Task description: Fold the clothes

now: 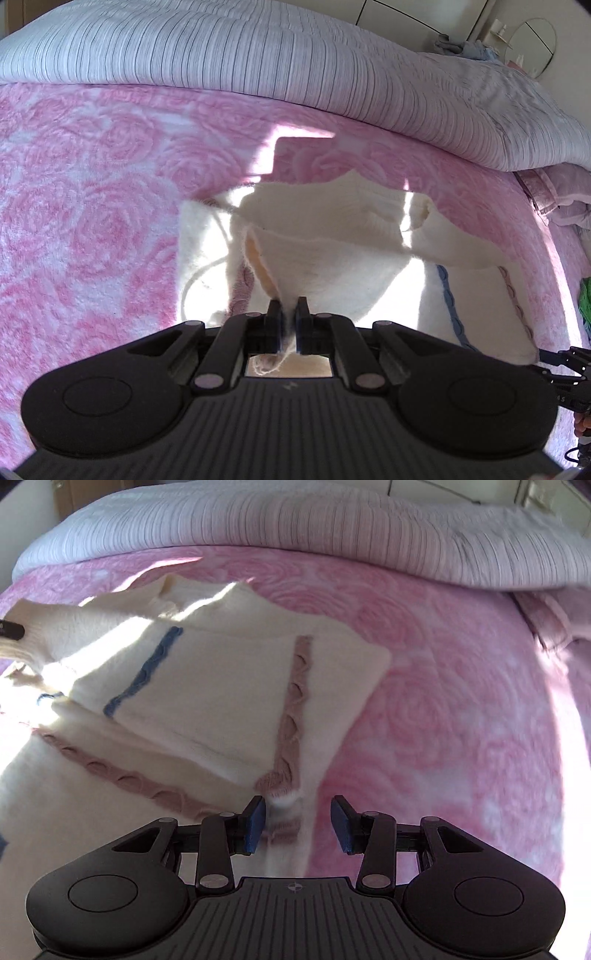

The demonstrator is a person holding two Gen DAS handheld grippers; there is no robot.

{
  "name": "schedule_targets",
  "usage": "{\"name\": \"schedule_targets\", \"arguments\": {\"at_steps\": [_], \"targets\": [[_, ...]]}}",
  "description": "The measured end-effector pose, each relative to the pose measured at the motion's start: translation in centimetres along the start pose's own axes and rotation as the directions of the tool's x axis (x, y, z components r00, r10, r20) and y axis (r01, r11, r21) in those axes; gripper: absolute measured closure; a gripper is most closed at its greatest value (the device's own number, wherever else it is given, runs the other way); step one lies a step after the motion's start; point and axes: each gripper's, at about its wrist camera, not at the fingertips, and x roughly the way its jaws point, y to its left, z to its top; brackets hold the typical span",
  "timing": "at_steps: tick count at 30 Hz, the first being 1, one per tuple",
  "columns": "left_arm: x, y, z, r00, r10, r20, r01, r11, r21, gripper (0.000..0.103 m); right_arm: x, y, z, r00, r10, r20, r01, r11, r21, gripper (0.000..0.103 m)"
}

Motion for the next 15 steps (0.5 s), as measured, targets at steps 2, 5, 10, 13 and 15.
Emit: {"name": "schedule_targets", "arguments": {"at_steps": [2, 5, 10, 13, 15], "targets": [[0.1, 0.1, -0.2, 1.0, -0.007, -0.012, 0.008, 1.0, 0.011, 0.099, -0.1, -1.2, -0.1, 1.0, -0.006, 0.02, 0.005, 0.999, 0.052, 0.07], [1.0, 0.3, -1.0, 0.998, -0.002, -0.057, 0.004, 0.999, 0.034, 0.099, -0.2, -3.5, -1.0, 1.0, 0.008, -0.018, -0.005, 0.983, 0.182, 0.071], [2.6, 0.7, -1.6, 0.997, 0.042, -0.068, -0.038, 0.998, 0.055, 0.099, -0.3, -3.5, -0.6, 0.998, 0.035, -0.061, -0.024, 0.986, 0.166, 0.071], [2.5, 0.2, -1.5, 0.996, 0.078, -0.051, -0.072, 0.992, 0.107, 0.098, -0.3, -3.2, -0.4, 0.997, 0.024, -0.075, -0.014, 0.991, 0.132, 0.071], [3.0, 0.2, -1.8, 0.99, 0.112, -0.089, -0.099, 0.985, 0.143, 0.093, -0.2, -3.3, -0.5, 0.994, 0.05, -0.098, -0.036, 0.989, 0.142, 0.071]]}}
